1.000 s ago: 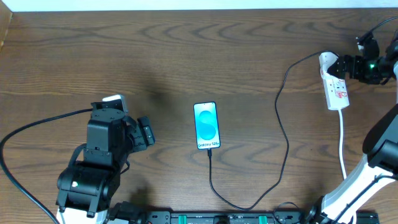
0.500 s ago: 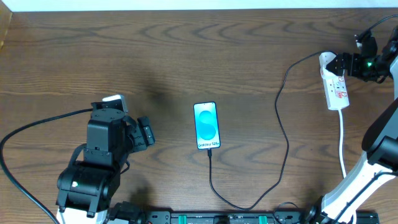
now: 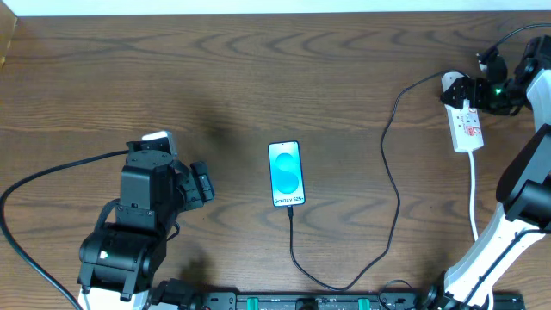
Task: Plug charger to phone and switch on socket
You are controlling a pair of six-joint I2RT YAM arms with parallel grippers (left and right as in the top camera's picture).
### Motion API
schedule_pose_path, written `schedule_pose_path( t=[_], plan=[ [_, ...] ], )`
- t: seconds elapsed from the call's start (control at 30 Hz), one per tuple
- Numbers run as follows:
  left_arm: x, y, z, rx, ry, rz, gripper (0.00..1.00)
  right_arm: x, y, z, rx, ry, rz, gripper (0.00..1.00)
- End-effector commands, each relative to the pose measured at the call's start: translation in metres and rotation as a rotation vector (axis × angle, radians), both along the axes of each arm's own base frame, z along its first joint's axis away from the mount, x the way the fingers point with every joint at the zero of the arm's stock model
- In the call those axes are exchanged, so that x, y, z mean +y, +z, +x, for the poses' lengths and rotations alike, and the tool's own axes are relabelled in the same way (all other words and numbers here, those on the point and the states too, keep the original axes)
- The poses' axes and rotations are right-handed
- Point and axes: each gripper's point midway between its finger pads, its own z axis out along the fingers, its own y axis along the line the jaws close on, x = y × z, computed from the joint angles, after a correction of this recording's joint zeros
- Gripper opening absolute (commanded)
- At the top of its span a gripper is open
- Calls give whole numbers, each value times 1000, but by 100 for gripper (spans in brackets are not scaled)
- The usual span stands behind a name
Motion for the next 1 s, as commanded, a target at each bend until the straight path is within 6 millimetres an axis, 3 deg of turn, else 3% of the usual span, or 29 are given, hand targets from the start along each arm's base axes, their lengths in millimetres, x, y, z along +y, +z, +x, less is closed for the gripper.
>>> schedule_pose_path(
  t=[0.0,0.3,0.63,0.97],
  plan=[
    [3,1,0,-4,2,21,86,16,3,5,-12,24,36,99],
    [3,1,0,-4,2,21,86,19,-4,-1,18,3,55,99],
    [3,1,0,-4,2,21,86,44,-39,-22,85,2,124,99],
    [3,1,0,-4,2,21,86,65,-26,-17,42,32,252,99]
  ],
)
